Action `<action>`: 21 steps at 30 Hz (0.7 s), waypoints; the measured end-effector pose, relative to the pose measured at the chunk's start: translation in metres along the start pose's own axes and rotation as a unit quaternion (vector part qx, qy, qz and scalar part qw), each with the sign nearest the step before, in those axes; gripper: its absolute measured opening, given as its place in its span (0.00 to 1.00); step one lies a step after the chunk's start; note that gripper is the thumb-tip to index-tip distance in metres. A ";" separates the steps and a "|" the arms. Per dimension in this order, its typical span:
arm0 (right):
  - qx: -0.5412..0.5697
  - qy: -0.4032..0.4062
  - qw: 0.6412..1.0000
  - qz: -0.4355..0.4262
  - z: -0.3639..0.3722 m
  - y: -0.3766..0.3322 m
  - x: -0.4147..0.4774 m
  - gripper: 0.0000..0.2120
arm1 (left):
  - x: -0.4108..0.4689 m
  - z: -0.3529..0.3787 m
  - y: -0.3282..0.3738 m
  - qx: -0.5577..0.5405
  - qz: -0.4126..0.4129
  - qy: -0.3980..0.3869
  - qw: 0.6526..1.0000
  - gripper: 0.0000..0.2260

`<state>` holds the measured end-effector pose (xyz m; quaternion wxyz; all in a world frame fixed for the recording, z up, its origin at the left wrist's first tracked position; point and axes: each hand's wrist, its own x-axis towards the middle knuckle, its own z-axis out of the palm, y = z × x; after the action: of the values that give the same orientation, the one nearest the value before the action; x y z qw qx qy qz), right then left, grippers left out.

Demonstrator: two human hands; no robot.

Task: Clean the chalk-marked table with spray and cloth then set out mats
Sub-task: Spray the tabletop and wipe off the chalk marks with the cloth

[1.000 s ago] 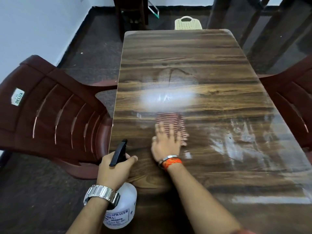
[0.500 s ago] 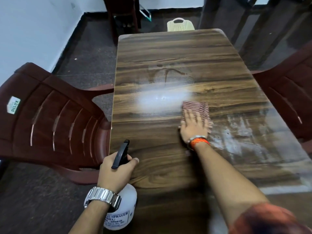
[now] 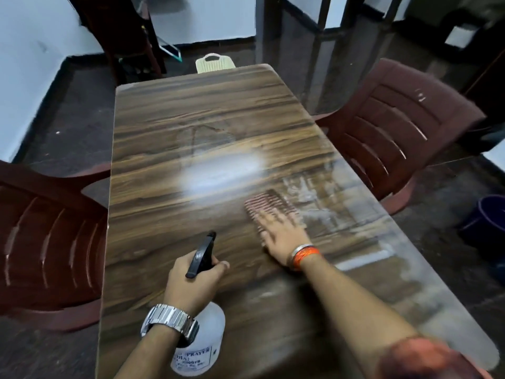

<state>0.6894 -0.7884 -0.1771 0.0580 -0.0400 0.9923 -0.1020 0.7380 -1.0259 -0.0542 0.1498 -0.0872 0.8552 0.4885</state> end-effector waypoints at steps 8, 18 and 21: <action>0.050 0.025 0.958 0.280 -0.028 0.144 0.003 0.28 | -0.027 0.068 0.026 -0.004 -0.035 0.064 0.997 0.10; 0.005 -0.029 0.989 -0.144 -0.026 0.108 0.031 0.29 | -0.028 0.143 0.075 -0.029 -0.046 0.095 0.994 0.10; 0.031 -0.023 0.998 0.050 -0.045 0.175 0.070 0.27 | -0.030 0.140 0.080 -0.016 -0.037 0.111 0.993 0.10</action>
<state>0.6026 -0.6155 -0.1773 0.0867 0.0092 0.9879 -0.1283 0.7663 -0.8642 -0.0462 0.0702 -0.1747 0.8547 0.4838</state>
